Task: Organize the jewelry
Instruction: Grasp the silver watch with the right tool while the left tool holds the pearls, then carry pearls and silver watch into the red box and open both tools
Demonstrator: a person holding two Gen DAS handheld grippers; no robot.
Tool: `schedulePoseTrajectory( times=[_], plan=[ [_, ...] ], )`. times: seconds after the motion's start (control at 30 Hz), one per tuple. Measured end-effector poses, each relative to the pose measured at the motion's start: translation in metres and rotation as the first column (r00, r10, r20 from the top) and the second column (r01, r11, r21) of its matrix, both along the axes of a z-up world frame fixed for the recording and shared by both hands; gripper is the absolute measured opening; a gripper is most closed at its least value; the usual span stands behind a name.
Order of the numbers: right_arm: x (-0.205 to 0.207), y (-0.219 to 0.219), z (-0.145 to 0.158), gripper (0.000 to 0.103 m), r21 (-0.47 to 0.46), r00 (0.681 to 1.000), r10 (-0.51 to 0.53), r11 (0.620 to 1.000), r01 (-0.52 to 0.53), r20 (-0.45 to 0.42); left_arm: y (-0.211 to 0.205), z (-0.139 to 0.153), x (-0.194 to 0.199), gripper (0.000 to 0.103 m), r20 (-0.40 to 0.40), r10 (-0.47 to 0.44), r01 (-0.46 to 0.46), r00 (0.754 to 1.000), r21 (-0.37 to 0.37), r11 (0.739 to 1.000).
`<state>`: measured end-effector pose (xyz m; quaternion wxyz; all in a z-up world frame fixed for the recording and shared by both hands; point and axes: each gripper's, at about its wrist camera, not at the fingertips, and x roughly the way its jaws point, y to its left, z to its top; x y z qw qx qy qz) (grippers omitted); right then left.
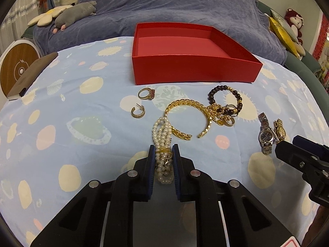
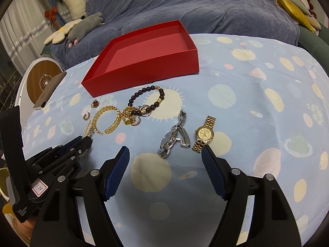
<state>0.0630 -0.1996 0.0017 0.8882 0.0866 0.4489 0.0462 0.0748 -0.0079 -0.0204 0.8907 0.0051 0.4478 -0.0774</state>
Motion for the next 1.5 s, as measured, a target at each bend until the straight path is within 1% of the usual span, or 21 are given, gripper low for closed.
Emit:
schedulePoseTrajectory(
  times=[0.13, 0.2, 0.33, 0.47, 0.57, 0.63, 0.73, 0.8, 0.83, 0.9, 0.93, 1.0, 1.07, 1.27, 1.5],
  plan=[
    [0.001, -0.004, -0.003, 0.070, -0.005, 1.000, -0.011, 1.000, 0.011, -0.006, 0.006, 0.007, -0.002, 0.013, 0.005, 0.012, -0.012, 1.000, -0.017, 1.000],
    [0.002, -0.010, -0.005, 0.068, 0.004, 1.000, -0.024, 1.000, 0.024, -0.011, 0.010, 0.010, -0.001, 0.013, 0.006, 0.021, -0.021, 1.000, -0.034, 0.999],
    [0.003, -0.015, -0.005, 0.057, 0.044, 1.000, -0.013, 0.999, 0.012, 0.007, 0.011, 0.016, -0.001, 0.013, 0.022, 0.030, -0.029, 0.999, -0.030, 0.999],
    [0.011, -0.007, -0.009, 0.048, 0.032, 1.000, 0.015, 0.999, -0.015, 0.003, 0.008, 0.019, -0.003, 0.013, 0.019, 0.022, -0.021, 1.000, -0.043, 0.999],
    [0.015, -0.002, -0.015, 0.045, 0.013, 1.000, 0.020, 1.000, -0.020, -0.009, 0.008, 0.018, -0.002, 0.013, 0.013, 0.021, -0.021, 1.000, -0.047, 0.999],
    [0.017, -0.001, -0.016, 0.045, -0.009, 1.000, 0.012, 1.000, -0.012, 0.003, 0.009, 0.017, -0.002, 0.013, 0.004, 0.026, -0.025, 1.000, -0.056, 0.998],
    [0.023, -0.006, -0.020, 0.044, 0.006, 1.000, -0.001, 1.000, 0.001, -0.011, 0.010, 0.017, -0.001, 0.013, -0.002, 0.030, -0.030, 1.000, -0.065, 0.997],
    [0.027, -0.011, -0.028, 0.039, 0.034, 0.999, -0.012, 0.999, 0.014, -0.033, 0.010, 0.017, -0.001, 0.013, -0.002, 0.029, -0.029, 1.000, -0.066, 0.997],
    [0.026, -0.011, -0.028, 0.037, 0.033, 1.000, -0.015, 0.999, 0.015, -0.015, 0.010, 0.017, -0.001, 0.013, -0.002, 0.029, -0.029, 1.000, -0.066, 0.997],
    [0.028, -0.009, -0.027, 0.033, 0.015, 1.000, -0.006, 1.000, 0.006, -0.017, 0.010, 0.017, -0.001, 0.013, -0.004, 0.031, -0.031, 1.000, -0.068, 0.997],
    [0.028, -0.009, -0.027, 0.029, 0.021, 1.000, -0.001, 1.000, 0.002, -0.020, 0.010, 0.017, -0.001, 0.013, -0.006, 0.033, -0.033, 0.999, -0.070, 0.997],
    [0.027, -0.008, -0.027, 0.026, 0.028, 1.000, 0.004, 1.000, -0.004, -0.023, 0.010, 0.017, 0.000, 0.013, -0.009, 0.037, -0.038, 0.999, -0.073, 0.997],
    [0.026, -0.005, -0.027, 0.021, 0.020, 1.000, 0.020, 1.000, -0.019, -0.023, 0.011, 0.017, 0.000, 0.013, -0.010, 0.037, -0.037, 0.999, -0.076, 0.996],
    [0.020, 0.001, -0.021, 0.021, 0.018, 0.999, 0.032, 0.999, -0.032, -0.006, 0.007, 0.023, -0.001, 0.013, 0.002, 0.031, -0.030, 1.000, -0.089, 0.996],
    [0.012, -0.001, 0.004, 0.021, 0.060, 0.998, 0.043, 0.997, -0.046, 0.048, -0.002, 0.038, 0.000, 0.013, 0.030, 0.018, -0.015, 0.999, -0.101, 0.995]
  ],
)
